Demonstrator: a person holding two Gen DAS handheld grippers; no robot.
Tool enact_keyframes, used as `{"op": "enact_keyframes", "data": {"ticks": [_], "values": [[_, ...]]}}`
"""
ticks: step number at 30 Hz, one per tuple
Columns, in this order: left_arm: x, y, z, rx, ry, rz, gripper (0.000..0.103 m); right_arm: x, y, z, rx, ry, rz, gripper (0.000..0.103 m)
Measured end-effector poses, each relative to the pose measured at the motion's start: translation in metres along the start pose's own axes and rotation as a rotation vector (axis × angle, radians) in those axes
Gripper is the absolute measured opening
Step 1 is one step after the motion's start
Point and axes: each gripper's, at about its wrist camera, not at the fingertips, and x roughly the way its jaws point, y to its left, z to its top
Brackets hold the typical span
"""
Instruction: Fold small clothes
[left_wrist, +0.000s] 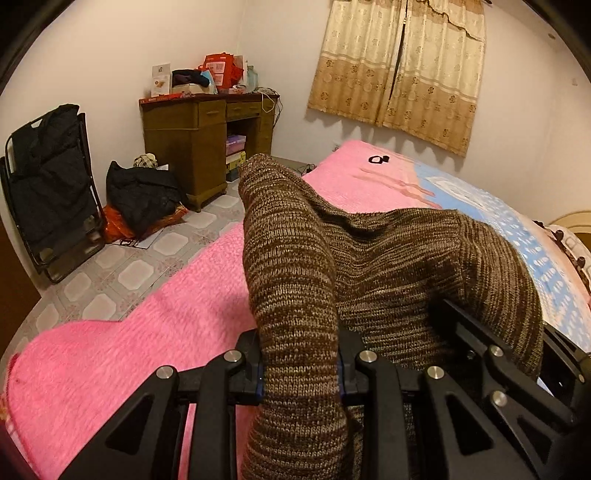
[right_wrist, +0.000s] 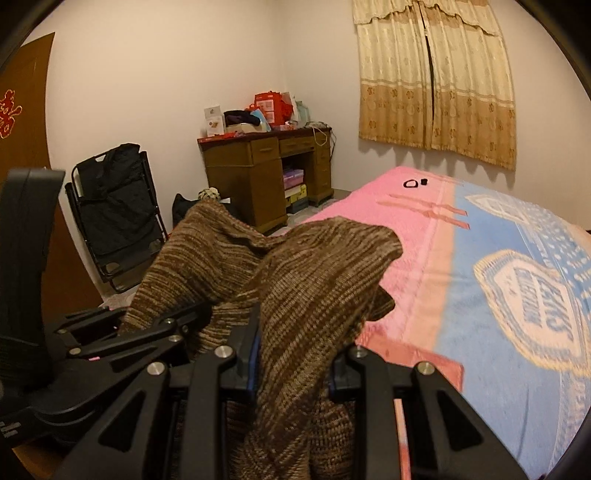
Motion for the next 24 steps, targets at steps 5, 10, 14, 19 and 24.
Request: {"op": "enact_keyframes", "data": {"ticks": [5,10,14,19,24], "values": [[0.054,0.009,-0.008,-0.015,0.108,0.02,0.027,0.057,-0.009,-0.007,0.012,0.071,-0.052,0.029],[0.072,0.025,-0.013,-0.097,0.159,0.005,0.043,0.103,-0.022,-0.03,0.021,0.224,-0.064,0.032],[0.066,0.036,-0.008,-0.152,0.207,-0.041,0.052,0.104,-0.046,-0.027,0.139,0.266,0.011,0.055],[0.013,0.058,-0.023,-0.178,0.182,-0.132,0.054,0.045,-0.066,-0.037,0.204,0.212,0.009,0.071],[-0.015,0.066,-0.06,-0.242,0.19,-0.202,0.061,-0.008,-0.074,-0.071,0.28,0.195,0.092,0.076]]}}
